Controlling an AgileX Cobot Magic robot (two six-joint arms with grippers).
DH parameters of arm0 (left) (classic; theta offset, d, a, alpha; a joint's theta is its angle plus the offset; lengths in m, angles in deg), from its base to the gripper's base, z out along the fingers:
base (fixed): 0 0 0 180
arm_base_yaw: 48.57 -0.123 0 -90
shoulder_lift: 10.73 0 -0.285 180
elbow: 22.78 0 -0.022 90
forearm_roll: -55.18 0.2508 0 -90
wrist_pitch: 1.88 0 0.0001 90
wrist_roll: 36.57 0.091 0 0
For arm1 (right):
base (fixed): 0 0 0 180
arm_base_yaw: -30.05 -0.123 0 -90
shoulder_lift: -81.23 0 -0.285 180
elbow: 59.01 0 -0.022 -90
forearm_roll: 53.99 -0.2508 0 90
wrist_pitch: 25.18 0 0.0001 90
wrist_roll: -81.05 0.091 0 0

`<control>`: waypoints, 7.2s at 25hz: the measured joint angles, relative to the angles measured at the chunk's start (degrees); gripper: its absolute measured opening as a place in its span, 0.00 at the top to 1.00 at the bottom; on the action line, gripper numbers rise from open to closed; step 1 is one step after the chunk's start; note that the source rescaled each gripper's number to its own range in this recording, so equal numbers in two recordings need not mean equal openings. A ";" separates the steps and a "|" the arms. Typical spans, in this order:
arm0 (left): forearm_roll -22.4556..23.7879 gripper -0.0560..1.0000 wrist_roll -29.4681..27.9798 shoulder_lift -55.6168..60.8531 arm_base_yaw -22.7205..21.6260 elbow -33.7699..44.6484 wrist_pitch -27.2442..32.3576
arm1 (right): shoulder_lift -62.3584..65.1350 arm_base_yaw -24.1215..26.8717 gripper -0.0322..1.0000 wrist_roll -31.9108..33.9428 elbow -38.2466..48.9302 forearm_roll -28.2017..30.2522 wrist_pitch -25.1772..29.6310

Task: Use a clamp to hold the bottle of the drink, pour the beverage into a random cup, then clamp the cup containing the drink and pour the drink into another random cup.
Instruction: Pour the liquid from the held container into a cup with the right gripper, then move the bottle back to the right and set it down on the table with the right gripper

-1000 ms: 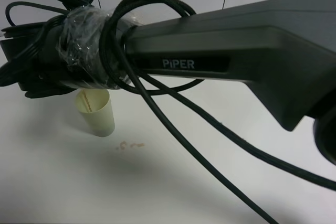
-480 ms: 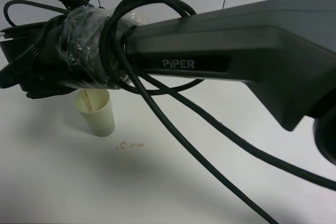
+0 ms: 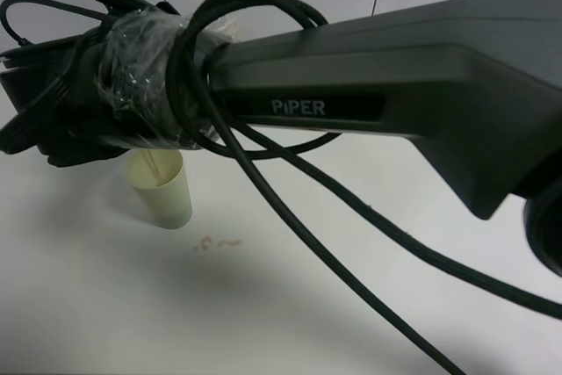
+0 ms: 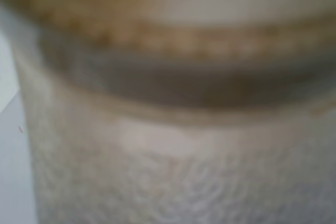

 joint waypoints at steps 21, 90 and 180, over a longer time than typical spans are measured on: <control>0.00 0.00 0.00 0.00 0.00 0.00 0.00 | 0.00 -1.82 0.96 0.47 0.00 3.62 -0.08; 0.00 0.00 0.00 0.00 0.00 0.00 0.00 | -0.05 -3.03 0.96 6.29 9.75 10.44 -0.19; 0.00 0.00 0.00 0.00 0.00 0.00 0.00 | 17.04 29.60 0.96 39.61 42.31 -50.68 -66.81</control>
